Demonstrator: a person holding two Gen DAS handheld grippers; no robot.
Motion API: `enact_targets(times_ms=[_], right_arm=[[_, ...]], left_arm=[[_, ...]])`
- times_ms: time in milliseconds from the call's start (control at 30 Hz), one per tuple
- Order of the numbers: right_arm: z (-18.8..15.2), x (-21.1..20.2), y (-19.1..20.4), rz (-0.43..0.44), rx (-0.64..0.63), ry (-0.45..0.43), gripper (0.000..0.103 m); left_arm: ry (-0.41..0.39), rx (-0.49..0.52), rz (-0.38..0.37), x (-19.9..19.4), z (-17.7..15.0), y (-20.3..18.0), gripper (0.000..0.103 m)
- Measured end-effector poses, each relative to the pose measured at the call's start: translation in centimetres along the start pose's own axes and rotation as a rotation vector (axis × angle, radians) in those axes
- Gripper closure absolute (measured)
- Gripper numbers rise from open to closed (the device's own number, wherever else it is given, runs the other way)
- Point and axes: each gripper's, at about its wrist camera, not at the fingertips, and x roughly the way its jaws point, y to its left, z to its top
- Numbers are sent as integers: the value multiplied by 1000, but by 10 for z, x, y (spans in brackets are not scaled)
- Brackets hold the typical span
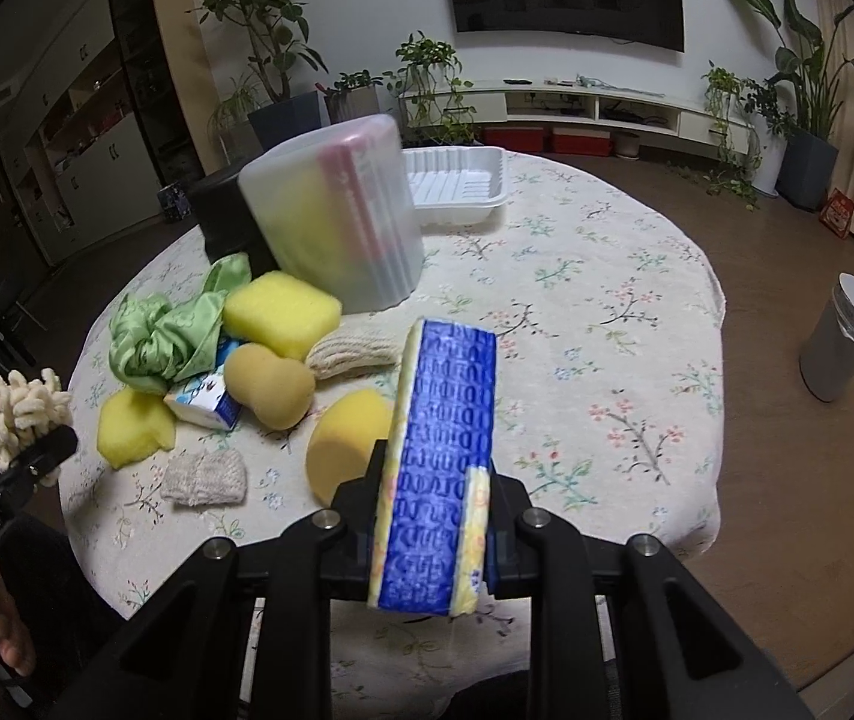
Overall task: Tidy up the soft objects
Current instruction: 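Carry the scrunchie and tissue pack to the white tray and release both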
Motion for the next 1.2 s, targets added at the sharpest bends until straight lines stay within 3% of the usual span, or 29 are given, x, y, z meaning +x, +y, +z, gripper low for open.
enact_targets(times_ms=[233, 500, 767, 1000, 1200], right_arm=[[17, 1, -22, -18, 26, 4, 77], [54, 9, -47, -51, 12, -13, 77], [134, 39, -76, -84, -26, -46, 77], [214, 107, -77, -1, -68, 10, 77], [258, 167, -55, 48, -145, 68, 77]], left_arm=[[23, -75, -6, 8, 25, 39, 87], [0, -14, 16, 28, 80, 63, 87], [46, 103, -3, 96, 171, 70, 87], [125, 215, -50, 181, 240, 47, 87], [183, 287, -92, 245, 273, 23, 87]])
